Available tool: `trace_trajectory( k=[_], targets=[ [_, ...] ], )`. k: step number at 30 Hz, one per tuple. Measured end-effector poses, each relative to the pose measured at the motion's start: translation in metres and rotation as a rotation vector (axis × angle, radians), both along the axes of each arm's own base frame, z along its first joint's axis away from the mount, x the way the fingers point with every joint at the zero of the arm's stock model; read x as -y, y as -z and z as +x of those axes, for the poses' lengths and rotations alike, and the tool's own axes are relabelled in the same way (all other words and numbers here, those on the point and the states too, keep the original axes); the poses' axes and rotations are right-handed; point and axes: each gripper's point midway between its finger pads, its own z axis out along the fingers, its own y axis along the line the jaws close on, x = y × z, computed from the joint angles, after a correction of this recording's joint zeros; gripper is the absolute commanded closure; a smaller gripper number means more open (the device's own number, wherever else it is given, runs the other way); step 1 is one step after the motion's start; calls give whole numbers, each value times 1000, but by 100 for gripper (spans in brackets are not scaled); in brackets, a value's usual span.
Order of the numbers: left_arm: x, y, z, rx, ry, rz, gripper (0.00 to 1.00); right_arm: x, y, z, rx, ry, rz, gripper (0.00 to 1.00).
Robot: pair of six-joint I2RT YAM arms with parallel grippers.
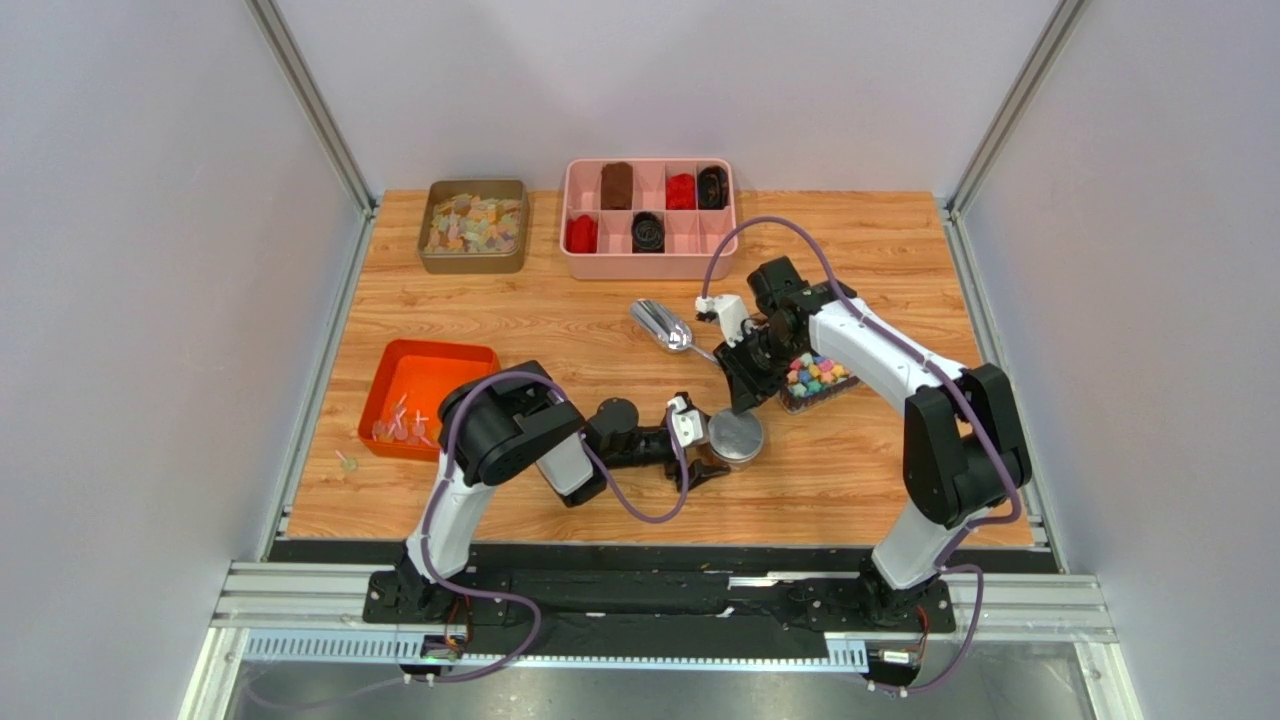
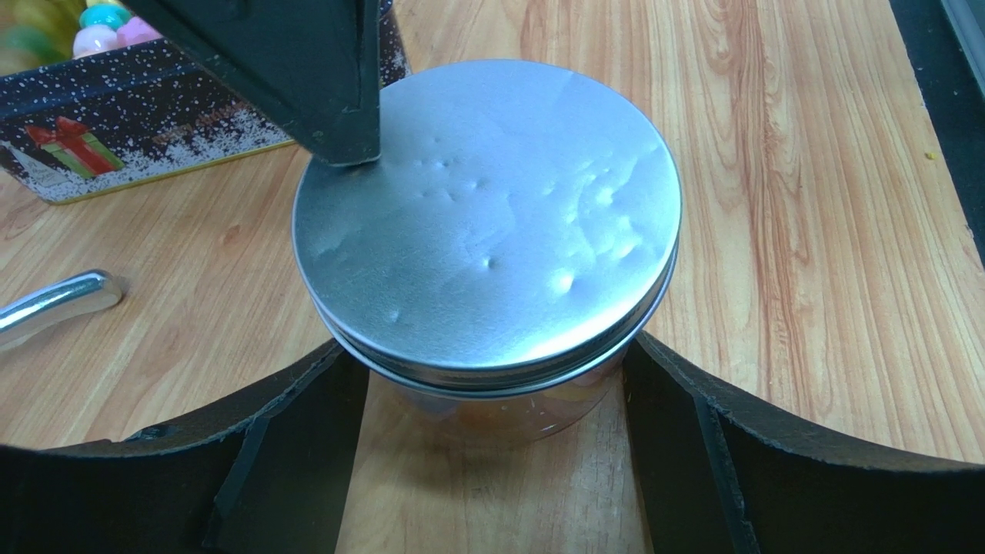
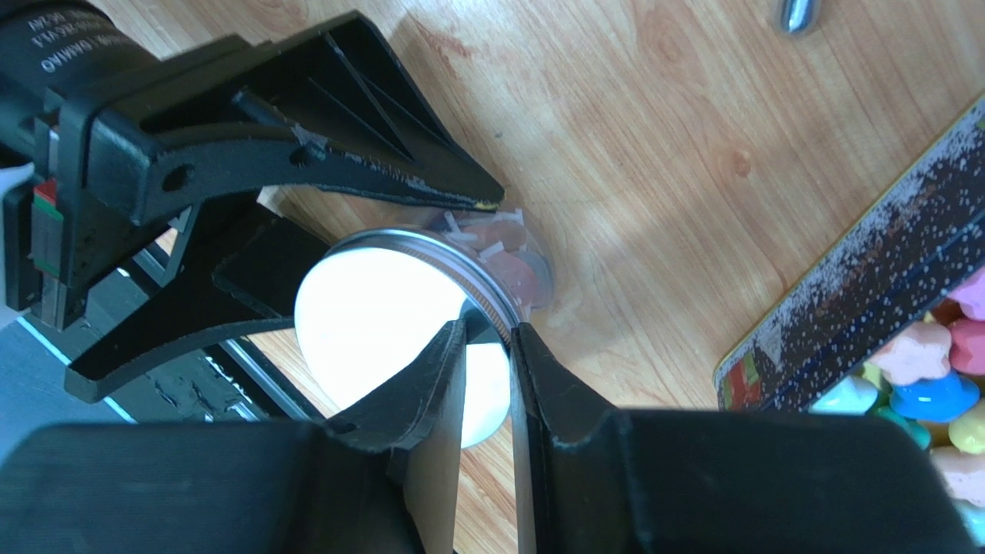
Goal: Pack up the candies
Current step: Screw the bottle lid onto the packing bottle.
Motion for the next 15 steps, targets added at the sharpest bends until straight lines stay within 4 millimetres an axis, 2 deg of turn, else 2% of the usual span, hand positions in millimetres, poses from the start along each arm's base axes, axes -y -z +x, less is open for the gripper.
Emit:
trace_trajectory(
  k=[9, 15],
  targets=[
    [0, 0, 1, -8, -7, -3, 28, 10, 0, -7, 27, -9, -28, 78],
    [0, 0, 1, -11, -7, -4, 28, 19, 0, -19, 23, -25, -49, 78]
  ],
)
